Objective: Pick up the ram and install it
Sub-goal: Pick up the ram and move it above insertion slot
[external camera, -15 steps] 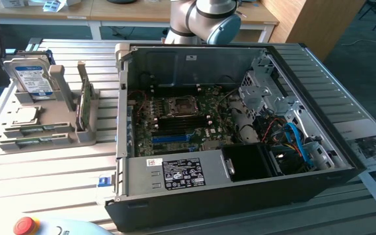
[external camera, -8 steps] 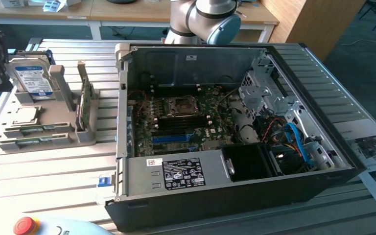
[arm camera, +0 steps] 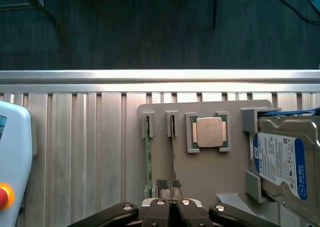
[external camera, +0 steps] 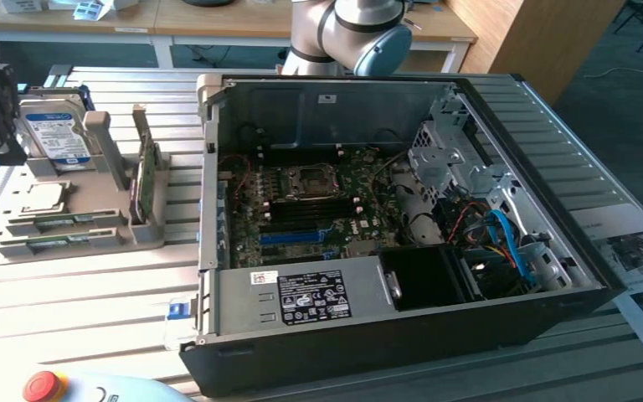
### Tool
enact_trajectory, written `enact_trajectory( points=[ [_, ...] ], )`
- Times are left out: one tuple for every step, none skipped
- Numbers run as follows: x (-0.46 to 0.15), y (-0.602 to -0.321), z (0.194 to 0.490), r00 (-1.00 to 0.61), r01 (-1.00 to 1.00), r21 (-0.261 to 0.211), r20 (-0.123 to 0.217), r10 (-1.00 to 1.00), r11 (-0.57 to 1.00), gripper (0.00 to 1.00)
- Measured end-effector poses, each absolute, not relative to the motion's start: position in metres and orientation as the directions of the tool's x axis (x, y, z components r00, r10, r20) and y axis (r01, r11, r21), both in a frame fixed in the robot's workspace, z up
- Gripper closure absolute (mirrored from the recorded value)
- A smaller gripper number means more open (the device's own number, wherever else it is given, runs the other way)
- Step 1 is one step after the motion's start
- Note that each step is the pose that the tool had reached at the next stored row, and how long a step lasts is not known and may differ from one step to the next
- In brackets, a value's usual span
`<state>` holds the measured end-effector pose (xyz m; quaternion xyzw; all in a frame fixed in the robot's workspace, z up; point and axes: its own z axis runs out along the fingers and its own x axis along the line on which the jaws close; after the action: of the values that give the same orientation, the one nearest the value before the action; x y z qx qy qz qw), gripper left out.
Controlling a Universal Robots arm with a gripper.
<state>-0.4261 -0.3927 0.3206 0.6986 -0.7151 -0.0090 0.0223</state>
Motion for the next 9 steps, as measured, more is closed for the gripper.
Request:
enact_trajectory(
  points=[
    [-0.426, -0.393, 0.319, -0.023, -0.999, 0.044, 0.02, -1.0, 0.024, 0.9],
    [-0.426, -0.393, 0.317, -0.023, -0.999, 0.044, 0.021, -1.0, 0.024, 0.9],
    [-0.426, -0.393, 0.316, -0.023, -0.999, 0.044, 0.022, -0.999, 0.024, 0.9],
    [-0.426, -0.393, 0.314, -0.022, -0.999, 0.044, 0.023, -0.999, 0.023, 0.9],
    [-0.426, -0.393, 0.313, -0.022, -0.999, 0.044, 0.024, -0.999, 0.023, 0.9],
    [-0.426, -0.393, 0.311, -0.022, -0.999, 0.044, 0.025, -0.999, 0.023, 0.9],
    [-0.426, -0.393, 0.31, -0.022, -0.999, 0.044, 0.026, -0.999, 0.023, 0.9],
    [-0.426, -0.393, 0.308, -0.022, -0.999, 0.044, 0.027, -0.999, 0.023, 0.9],
    [-0.426, -0.393, 0.307, -0.022, -0.999, 0.044, 0.028, -0.999, 0.023, 0.9]
  ],
)
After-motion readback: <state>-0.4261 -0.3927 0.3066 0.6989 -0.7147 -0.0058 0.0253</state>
